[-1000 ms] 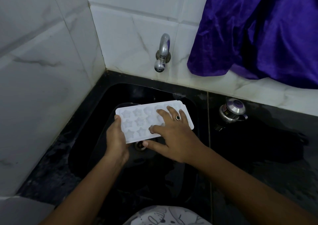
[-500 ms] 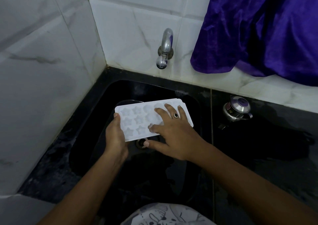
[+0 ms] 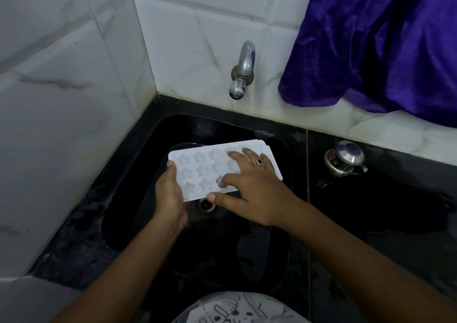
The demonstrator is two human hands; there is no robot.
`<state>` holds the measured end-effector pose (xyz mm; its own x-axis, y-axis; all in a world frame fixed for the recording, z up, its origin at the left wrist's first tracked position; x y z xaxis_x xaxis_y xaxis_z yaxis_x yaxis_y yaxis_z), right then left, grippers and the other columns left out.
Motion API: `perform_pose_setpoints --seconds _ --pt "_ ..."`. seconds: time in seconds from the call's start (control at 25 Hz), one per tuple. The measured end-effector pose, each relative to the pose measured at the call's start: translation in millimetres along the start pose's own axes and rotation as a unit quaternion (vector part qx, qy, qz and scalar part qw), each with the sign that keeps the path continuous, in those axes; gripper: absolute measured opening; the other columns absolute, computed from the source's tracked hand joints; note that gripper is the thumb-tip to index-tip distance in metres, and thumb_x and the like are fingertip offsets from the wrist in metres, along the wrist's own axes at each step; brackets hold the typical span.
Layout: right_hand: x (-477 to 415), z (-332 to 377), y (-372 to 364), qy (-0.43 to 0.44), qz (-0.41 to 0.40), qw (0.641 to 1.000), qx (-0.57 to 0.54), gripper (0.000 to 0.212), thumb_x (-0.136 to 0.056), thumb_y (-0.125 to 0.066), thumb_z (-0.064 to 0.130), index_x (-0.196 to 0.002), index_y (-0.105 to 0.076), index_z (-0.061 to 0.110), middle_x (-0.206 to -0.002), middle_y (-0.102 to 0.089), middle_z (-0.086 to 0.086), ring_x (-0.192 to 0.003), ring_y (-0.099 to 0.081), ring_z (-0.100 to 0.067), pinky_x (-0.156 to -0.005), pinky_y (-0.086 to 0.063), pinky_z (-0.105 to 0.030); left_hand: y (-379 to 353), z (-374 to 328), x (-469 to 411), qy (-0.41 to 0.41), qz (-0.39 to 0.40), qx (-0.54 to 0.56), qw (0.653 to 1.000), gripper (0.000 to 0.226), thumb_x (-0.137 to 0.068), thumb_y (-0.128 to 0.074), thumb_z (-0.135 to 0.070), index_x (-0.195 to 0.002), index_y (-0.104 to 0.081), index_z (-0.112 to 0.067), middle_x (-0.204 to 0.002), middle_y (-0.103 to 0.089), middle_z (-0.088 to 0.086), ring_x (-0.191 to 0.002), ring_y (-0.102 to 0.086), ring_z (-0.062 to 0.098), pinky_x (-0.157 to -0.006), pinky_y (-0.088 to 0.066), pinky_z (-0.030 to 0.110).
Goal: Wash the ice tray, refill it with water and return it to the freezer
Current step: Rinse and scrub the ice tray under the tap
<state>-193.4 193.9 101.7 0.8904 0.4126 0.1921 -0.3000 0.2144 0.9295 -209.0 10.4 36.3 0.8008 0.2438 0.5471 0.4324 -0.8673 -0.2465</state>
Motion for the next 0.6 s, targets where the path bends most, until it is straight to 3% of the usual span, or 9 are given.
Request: perform_pose_setpoints --seconds 0.24,0.36,0.52,0.6 --pt "-1.5 2.4 -0.2 0.006 0.016 0.999 0.040 0.070 -0.091 -0.029 0.083 -0.132 -0.064 0.039 -0.173 -0.010 -0.009 -0.159 0.006 -0.031 -0.125 0.006 -0.061 2.6 -0.3 -0.2 -0.001 -0.001 -0.011 1.000 0.048 -0.111 -0.040 -0.052 -0.112 -0.075 -0.019 -0.098 -0.084 0.002 -0.085 -0.082 0.022 -0.060 -0.063 0.032" --pt "-0.8 -1.8 3.8 0.007 -0.011 0.999 0.029 0.076 -0.086 -0.023 0.087 -0.128 -0.066 0.039 -0.172 -0.014 -0.008 -0.159 0.002 -0.031 -0.125 0.004 -0.061 3.8 -2.0 -2.6 -0.003 -0.006 -0.010 1.000 0.048 -0.112 -0.040 -0.053 -0.113 -0.075 -0.020 -0.101 -0.084 0.002 -0.089 -0.082 0.022 -0.069 -0.063 0.035" --pt "0.8 -3.2 0.4 0.012 0.028 0.998 0.049 0.069 -0.091 -0.030 0.083 -0.137 -0.059 0.042 -0.173 -0.011 -0.009 -0.159 0.004 -0.033 -0.125 0.002 -0.061 1.9 2.2 -0.2 0.001 -0.006 -0.010 1.000 0.048 -0.112 -0.040 -0.052 -0.112 -0.075 -0.020 -0.098 -0.084 0.002 -0.085 -0.082 0.022 -0.058 -0.063 0.030" --pt "1.1 -5.1 2.2 0.018 0.006 0.999 0.047 0.072 -0.089 -0.026 0.086 -0.134 -0.061 0.042 -0.173 -0.011 -0.008 -0.159 0.003 -0.032 -0.125 0.002 -0.061 1.0 3.2 0.4 -0.001 -0.012 0.001 1.000 0.046 -0.112 -0.040 -0.051 -0.111 -0.074 -0.020 -0.097 -0.084 0.001 -0.084 -0.082 0.021 -0.056 -0.062 0.029"
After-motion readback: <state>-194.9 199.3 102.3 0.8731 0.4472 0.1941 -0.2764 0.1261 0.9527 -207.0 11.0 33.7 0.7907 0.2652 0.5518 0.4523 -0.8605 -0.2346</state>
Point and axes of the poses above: each hand's wrist, its own x-axis away from the middle knuckle, its own y-axis out of the back of the hand, z = x × y, the point moved 1 cm from there along -x, towards the middle knuckle
